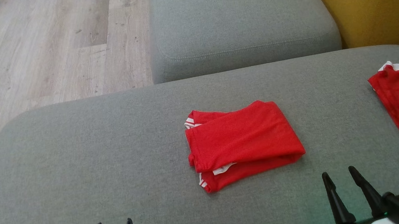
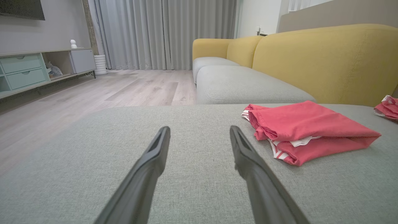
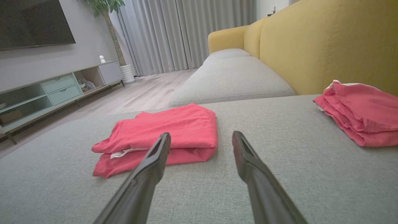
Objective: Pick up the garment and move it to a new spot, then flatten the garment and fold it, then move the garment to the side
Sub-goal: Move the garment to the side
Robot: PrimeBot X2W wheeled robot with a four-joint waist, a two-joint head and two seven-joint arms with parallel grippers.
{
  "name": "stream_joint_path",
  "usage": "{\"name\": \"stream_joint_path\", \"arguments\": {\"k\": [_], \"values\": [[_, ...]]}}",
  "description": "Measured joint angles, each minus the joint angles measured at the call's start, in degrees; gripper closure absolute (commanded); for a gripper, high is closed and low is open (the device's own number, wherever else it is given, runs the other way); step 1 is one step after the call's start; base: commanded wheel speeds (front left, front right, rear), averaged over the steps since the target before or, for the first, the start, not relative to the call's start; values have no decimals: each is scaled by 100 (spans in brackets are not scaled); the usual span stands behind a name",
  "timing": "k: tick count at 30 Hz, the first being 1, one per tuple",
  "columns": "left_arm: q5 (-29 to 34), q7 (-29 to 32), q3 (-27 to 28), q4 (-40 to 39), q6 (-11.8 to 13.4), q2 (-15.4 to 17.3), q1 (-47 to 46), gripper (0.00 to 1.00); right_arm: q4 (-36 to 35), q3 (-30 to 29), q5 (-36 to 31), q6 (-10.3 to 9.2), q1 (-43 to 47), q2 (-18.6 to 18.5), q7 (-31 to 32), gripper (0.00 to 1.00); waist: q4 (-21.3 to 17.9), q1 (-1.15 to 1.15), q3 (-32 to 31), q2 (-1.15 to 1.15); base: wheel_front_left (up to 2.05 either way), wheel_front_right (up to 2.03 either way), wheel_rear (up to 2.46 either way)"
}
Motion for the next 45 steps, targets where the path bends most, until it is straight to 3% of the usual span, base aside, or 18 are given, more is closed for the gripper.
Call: {"name": "stream_joint_path", "arguments": {"k": [16,26,33,41,42,44,45], "values": [[-210,0,-131,-97,163,-10,-42,0,316,-7,-143,0,-71,-98,0,0,73,0,396,0,0,0,0],[-226,0,-349,-38,172,-16,-448,0,1521,196,359,-1,-1580,-354,52,0,225,1,912,0,0,0,0],[-174,0,-457,-11,167,-19,-705,0,2582,224,1001,-1,-2988,-437,969,0,343,1,1161,0,0,0,0],[-119,0,-593,21,152,-25,-984,0,3825,771,1763,0,-4089,-725,2273,0,602,0,1455,0,0,0,0],[-119,0,-604,26,152,-25,-987,0,3889,864,1848,0,-4119,-738,2380,21,621,0,1479,0,0,0,0],[-120,0,-612,29,156,-25,-992,0,3854,1084,1990,0,-4138,-783,2397,100,645,0,1530,0,0,0,0],[-120,0,-614,29,170,-25,-993,0,3812,1165,2097,-1,-4144,-800,2395,100,646,0,1553,0,0,0,0]]}}
